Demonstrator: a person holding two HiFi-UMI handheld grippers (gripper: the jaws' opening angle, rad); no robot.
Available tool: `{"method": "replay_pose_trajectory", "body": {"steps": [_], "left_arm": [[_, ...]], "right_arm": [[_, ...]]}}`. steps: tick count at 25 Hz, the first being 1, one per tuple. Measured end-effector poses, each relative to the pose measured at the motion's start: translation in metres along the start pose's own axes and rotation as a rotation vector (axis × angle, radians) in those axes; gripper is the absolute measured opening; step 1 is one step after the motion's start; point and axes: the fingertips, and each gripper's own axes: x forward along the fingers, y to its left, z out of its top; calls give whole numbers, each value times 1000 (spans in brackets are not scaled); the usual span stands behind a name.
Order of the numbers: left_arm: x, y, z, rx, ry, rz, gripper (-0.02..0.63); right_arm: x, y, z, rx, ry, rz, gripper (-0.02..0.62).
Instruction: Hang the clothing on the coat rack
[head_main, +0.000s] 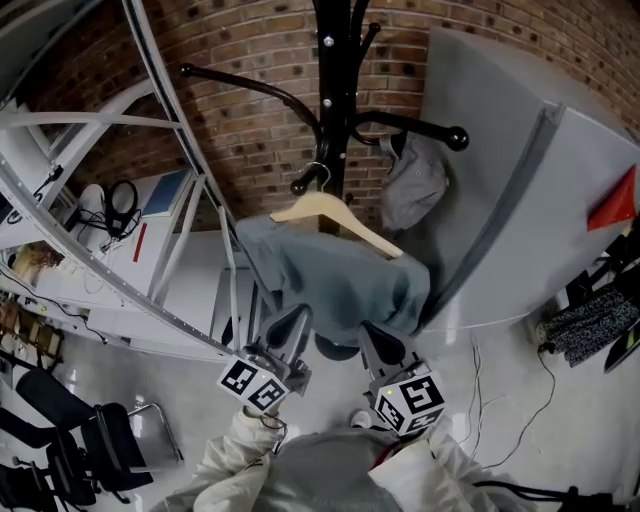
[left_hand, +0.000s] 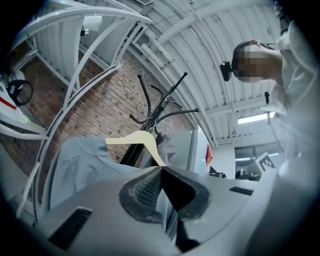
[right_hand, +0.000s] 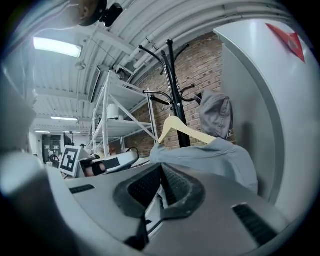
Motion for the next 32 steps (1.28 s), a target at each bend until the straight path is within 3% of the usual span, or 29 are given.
{"method": "replay_pose_trajectory", "body": {"steps": [16, 22, 25, 32], "left_arm": [[-149, -11, 1, 56, 129, -107, 9], [-178, -25, -8, 134, 154, -133, 9], [-188, -27, -5, 154, 162, -108, 9], [-191, -38, 3, 203, 155, -48, 9]], "right_arm": [[-11, 150, -19, -27, -9, -85, 25], [-33, 167, -31, -24, 11, -166, 25], [-43, 173, -27, -40, 0, -195, 25], [-63, 184, 7, -122, -104, -195, 25]]}}
